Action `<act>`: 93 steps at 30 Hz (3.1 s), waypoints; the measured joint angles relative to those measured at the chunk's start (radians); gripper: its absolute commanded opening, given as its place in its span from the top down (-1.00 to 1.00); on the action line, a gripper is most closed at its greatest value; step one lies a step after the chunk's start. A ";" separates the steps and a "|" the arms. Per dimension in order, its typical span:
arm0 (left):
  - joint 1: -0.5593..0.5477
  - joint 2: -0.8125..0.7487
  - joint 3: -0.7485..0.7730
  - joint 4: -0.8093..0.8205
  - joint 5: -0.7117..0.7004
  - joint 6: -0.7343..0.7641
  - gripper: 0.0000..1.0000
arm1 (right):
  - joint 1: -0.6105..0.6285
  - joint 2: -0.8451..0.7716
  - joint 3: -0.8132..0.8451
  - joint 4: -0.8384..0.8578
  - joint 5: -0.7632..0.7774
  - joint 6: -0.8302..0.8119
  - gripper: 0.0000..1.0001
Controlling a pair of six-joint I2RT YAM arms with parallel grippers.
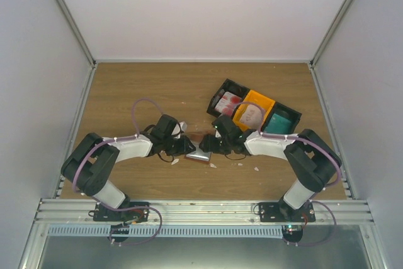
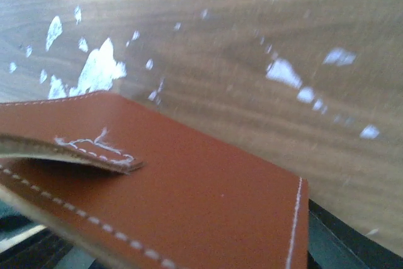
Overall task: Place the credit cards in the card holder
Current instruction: Open the card holder at the center of the board.
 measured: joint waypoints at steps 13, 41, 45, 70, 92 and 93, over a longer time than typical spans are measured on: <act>0.021 0.021 0.027 0.047 -0.027 -0.012 0.46 | 0.066 -0.058 -0.064 0.063 -0.118 0.163 -0.26; 0.026 0.126 0.109 0.019 -0.033 0.052 0.46 | 0.000 -0.034 0.108 -0.062 -0.011 -0.275 0.23; 0.026 0.127 0.110 0.018 -0.033 0.062 0.47 | -0.020 0.002 0.122 -0.072 0.055 -0.313 0.11; 0.026 0.067 0.110 -0.011 0.005 0.137 0.25 | 0.048 0.088 0.127 -0.139 0.262 -0.296 -0.02; 0.026 -0.172 -0.092 -0.095 -0.098 -0.038 -0.12 | 0.165 0.035 0.089 -0.179 0.255 0.034 0.00; 0.026 -0.160 -0.087 -0.086 -0.094 -0.038 -0.09 | 0.165 0.034 0.089 -0.178 0.254 0.034 0.00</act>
